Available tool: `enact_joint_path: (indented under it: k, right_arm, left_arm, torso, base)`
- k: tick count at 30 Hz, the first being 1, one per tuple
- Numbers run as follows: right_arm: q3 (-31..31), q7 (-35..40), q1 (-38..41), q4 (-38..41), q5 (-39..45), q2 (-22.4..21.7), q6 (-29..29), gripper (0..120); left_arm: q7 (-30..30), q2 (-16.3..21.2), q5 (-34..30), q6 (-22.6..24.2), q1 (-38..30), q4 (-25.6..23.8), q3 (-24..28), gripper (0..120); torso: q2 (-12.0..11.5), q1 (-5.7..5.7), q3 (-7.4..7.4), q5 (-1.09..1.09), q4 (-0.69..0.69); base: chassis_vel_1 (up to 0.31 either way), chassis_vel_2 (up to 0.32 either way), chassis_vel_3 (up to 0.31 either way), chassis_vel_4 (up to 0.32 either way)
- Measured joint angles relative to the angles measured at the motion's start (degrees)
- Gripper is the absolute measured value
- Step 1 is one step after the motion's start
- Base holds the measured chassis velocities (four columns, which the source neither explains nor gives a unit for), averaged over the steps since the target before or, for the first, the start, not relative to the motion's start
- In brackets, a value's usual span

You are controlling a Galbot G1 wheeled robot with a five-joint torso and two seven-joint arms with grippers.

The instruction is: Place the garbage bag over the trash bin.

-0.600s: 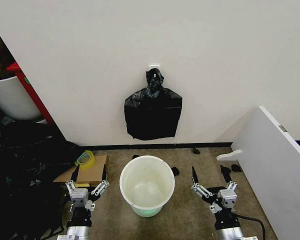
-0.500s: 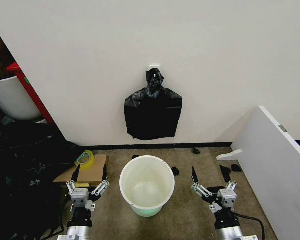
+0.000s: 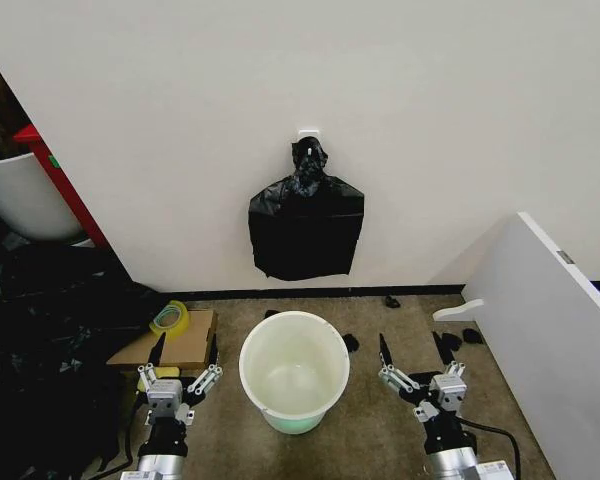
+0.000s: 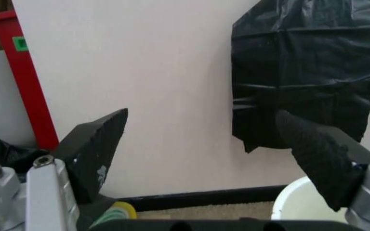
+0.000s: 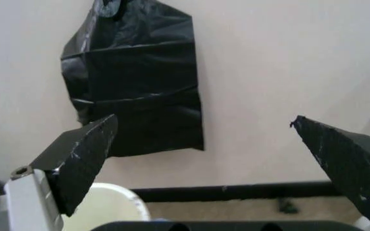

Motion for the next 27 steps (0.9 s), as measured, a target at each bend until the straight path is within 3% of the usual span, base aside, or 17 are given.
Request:
enact_joint_path:
  k: [2, 7, 11, 13, 18, 23, 26, 27]
  right_arm:
    - [-0.71, -1.58, 2.5, -0.08, 6.94, -2.63, -3.54, 100]
    - [-0.92, -4.39, 7.39, -1.22, 14.34, -6.33, -7.1, 100]
    - [-0.61, -7.05, 12.41, -1.98, 21.22, -9.05, -10.34, 100]
    - [-1.55, -8.59, 17.98, -3.75, 26.71, -10.98, -13.36, 100]
    - [-3.77, -8.87, 27.67, -8.17, 37.57, -12.28, -18.14, 100]
    - [-4.84, -9.07, 33.69, -10.97, 43.31, -12.65, -20.31, 100]
    - [-6.83, -8.51, 43.37, -17.31, 50.23, -12.2, -23.05, 100]
    - [-6.83, -8.51, 43.37, -17.31, 50.23, -12.2, -23.05, 100]
  left_arm:
    - [0.47, 0.14, -0.08, -0.65, 0.12, 0.52, -0.48, 88]
    - [1.9, 0.77, -1.0, -1.33, -0.85, 1.24, -0.67, 88]
    - [3.14, 1.92, -2.04, -1.53, -2.1, 2.29, -0.12, 88]
    - [3.56, 1.66, -2.39, -2.1, -1.42, 2.48, -0.44, 88]
    - [3.8, 1.09, -2.33, -2.81, -0.65, 2.86, -1.07, 88]
    - [3.98, 0.82, -1.89, -2.99, -0.34, 2.88, -1.1, 86]
    - [4.04, 0.01, -0.54, -3.44, 0.28, 3.23, -1.01, 86]
    - [4.04, 0.01, -0.54, -3.44, 0.28, 3.23, -1.01, 86]
  torso:
    - [0.0, 0.0, 0.0, 0.0, 0.0]
    - [0.0, 0.0, 0.0, 0.01, 0.02]
    - [0.0, 0.0, 0.0, -0.03, -0.04]
    - [0.0, 0.0, 0.01, 0.01, 0.03]
    - [-0.01, 0.0, 0.01, 0.01, 0.01]
    - [-0.01, 0.0, 0.01, 0.0, 0.01]
    - [-0.01, 0.0, 0.01, 0.0, 0.01]
    - [-0.01, 0.0, 0.01, 0.0, 0.01]
  base:
    - [0.0, 0.0, 0.0, 0.0]
    - [0.0, 0.0, 0.0, 0.0]
    - [0.0, 0.0, 0.0, 0.0]
    - [0.0, 0.0, 0.0, 0.0]
    - [0.0, 0.0, 0.0, 0.0]
    - [0.0, 0.0, 0.0, 0.0]
    - [0.0, 0.0, 0.0, 0.0]
    - [0.0, 0.0, 0.0, 0.0]
